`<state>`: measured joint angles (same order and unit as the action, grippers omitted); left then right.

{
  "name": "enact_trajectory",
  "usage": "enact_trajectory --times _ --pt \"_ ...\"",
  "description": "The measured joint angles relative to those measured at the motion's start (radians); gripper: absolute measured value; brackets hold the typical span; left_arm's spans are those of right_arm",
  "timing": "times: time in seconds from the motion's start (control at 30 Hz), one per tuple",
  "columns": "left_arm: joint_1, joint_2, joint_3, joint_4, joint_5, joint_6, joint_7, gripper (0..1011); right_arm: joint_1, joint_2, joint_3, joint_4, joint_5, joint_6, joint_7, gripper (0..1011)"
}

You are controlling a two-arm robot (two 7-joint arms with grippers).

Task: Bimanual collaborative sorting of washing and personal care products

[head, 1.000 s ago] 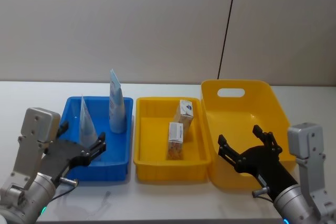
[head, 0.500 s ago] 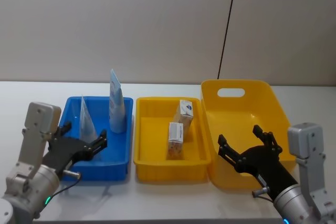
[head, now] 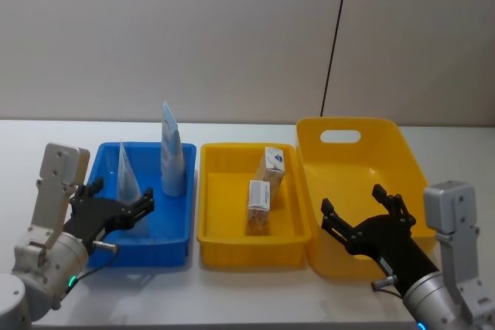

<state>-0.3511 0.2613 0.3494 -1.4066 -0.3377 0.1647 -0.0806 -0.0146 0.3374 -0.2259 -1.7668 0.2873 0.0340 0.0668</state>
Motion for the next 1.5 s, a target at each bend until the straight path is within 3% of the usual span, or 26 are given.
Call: enact_trajectory --times 0.27,0.8,1.07,1.2,1.5 --pt "-0.037 -0.019 -0.006 0.071 0.0 -0.003 -0.014 1001 0.0 0.0 0.0 0.0 0.0 0.0 0.0 1003" --pt "-0.145 -0.076 -0.018 0.287 -0.011 -0.075 -0.076 1001 0.0 0.0 0.0 0.0 0.0 0.0 0.0 1003" --pt "-0.17 -0.088 -0.021 0.336 -0.013 -0.09 -0.089 1000 0.0 0.0 0.0 0.0 0.0 0.0 0.0 1003" --pt "-0.176 -0.092 -0.022 0.348 -0.013 -0.094 -0.093 944 0.0 0.0 0.0 0.0 0.0 0.0 0.0 1003" --pt "-0.188 -0.099 -0.024 0.373 -0.014 -0.102 -0.099 659 0.0 0.0 0.0 0.0 0.0 0.0 0.0 1003"
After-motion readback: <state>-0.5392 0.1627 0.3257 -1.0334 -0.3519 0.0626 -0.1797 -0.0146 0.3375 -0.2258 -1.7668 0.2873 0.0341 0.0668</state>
